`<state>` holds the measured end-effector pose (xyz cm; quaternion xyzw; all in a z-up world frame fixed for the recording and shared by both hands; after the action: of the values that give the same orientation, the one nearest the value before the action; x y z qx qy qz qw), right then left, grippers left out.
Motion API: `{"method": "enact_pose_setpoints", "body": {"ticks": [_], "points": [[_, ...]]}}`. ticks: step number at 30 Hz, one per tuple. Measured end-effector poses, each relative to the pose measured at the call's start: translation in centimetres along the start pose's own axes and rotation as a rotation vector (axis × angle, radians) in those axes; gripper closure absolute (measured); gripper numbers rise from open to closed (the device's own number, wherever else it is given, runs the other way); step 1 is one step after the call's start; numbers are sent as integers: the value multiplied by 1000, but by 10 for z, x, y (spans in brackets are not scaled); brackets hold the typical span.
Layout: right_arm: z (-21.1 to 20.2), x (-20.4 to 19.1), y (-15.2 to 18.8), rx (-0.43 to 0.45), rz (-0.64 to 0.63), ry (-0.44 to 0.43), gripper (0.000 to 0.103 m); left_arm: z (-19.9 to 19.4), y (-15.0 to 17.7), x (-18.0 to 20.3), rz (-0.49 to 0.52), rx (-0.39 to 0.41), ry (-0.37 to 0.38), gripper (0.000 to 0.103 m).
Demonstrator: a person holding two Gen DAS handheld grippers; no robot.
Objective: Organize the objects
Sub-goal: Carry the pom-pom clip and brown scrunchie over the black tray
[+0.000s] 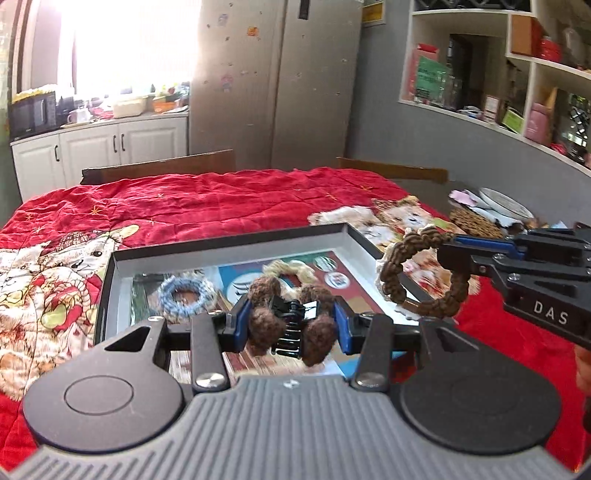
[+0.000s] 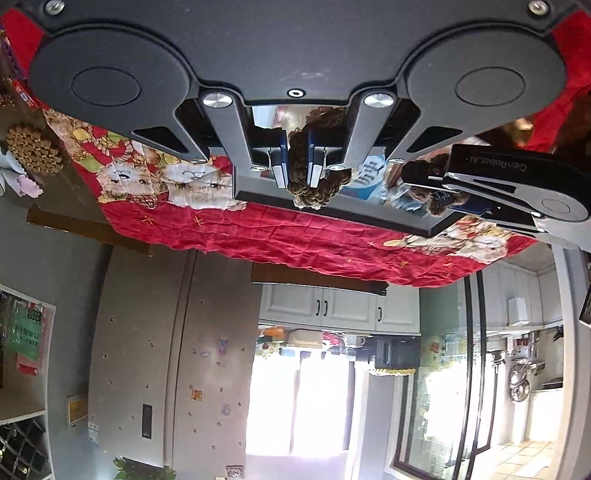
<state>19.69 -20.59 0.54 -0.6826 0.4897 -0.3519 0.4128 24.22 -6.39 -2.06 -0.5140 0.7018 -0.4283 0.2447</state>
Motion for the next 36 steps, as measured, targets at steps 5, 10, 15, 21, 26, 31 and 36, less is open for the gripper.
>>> {"method": "enact_pose_setpoints", "body": {"ticks": [5,10,15,21,26,31,36], "points": [[31,5,-5,-16,37,8,93,21,-9,-13,-20,-6,-36,54],[59,9,-5,-29,76,10,93,38,-12,-21,-30,-23,-56,54],[86,17,-2,-50,130,11,93,54,-13,-27,-43,-42,-71,54],[119,31,6,-97,201,25,93,74,-14,-32,-41,-71,-99,54],[139,43,16,-133,242,25,93,88,-13,-31,-26,-94,-109,54],[150,49,27,-170,265,32,93,98,-10,-33,-17,-111,-126,54],[160,48,36,-217,275,18,93,105,-7,-34,-12,-128,-133,54]]}}
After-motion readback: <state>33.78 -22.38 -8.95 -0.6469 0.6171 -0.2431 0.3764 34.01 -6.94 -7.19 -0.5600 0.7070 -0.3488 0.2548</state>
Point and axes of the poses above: each gripper's, at about its wrist camera, not at the fingertips, and z roughly the way its jaws point, x to its right, y to its underside, the point moved 10 cm from there along z, roughly the way its jaws point, and after that the axes turned 1 degree about x, right-handed, at the moved point
